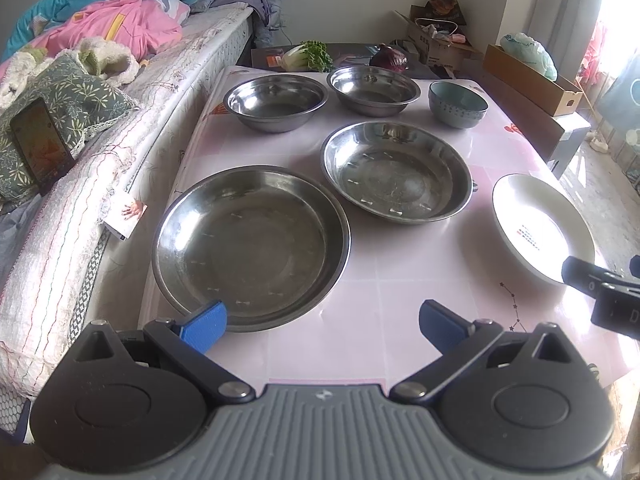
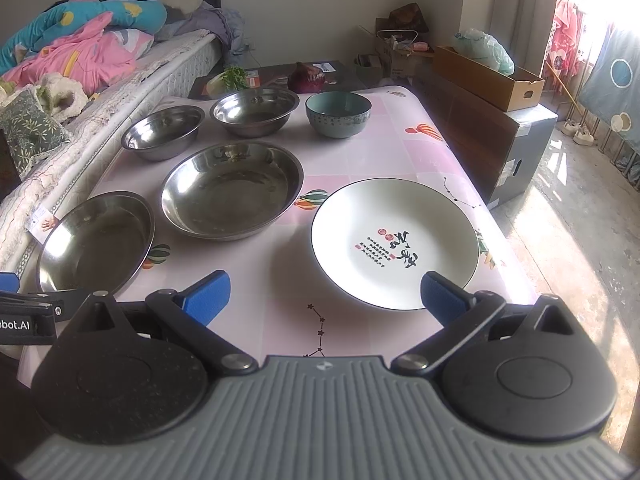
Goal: Organize plates and bowls
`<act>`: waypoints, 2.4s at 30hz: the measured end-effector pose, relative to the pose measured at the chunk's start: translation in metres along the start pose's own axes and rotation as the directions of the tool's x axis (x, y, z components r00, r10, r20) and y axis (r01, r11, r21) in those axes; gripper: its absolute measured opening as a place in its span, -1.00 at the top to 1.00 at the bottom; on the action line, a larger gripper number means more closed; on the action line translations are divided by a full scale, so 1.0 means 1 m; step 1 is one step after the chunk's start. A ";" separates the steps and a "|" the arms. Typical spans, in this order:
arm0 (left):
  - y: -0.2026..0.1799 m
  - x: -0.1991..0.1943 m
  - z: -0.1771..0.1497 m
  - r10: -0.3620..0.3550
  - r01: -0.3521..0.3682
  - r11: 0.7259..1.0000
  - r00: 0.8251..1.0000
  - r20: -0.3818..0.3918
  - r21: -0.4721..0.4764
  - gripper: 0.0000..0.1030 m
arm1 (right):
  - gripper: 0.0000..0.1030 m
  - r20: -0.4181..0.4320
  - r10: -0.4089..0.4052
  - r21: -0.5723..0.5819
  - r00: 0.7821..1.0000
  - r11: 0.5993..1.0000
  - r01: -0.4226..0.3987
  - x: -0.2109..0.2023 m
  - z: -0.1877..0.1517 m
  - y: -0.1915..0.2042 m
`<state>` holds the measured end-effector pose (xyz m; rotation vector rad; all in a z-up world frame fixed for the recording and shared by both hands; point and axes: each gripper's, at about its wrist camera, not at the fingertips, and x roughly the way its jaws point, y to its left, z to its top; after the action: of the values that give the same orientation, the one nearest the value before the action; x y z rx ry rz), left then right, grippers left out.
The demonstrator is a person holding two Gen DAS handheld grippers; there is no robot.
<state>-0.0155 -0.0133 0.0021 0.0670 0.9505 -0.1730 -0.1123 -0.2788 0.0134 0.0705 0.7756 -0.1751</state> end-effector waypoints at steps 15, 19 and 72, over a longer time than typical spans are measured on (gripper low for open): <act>-0.002 0.001 -0.001 0.001 -0.001 1.000 1.000 -0.002 0.005 -1.00 | -0.98 -0.001 0.000 0.001 1.000 1.000 0.000 0.000 0.000 0.000; -0.003 0.002 -0.002 0.001 -0.001 1.000 1.000 -0.003 0.007 -1.00 | -0.98 -0.003 0.001 0.002 1.000 1.000 -0.001 -0.001 -0.001 0.000; 0.067 0.035 0.060 0.164 -0.157 0.980 0.985 0.048 -0.122 -1.00 | -0.98 0.140 0.099 -0.093 0.985 0.992 -0.086 0.033 0.055 -0.001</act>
<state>0.0647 0.0409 0.0071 0.0296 0.8911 0.0308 -0.0509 -0.2910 0.0296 0.0116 0.6330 -0.0571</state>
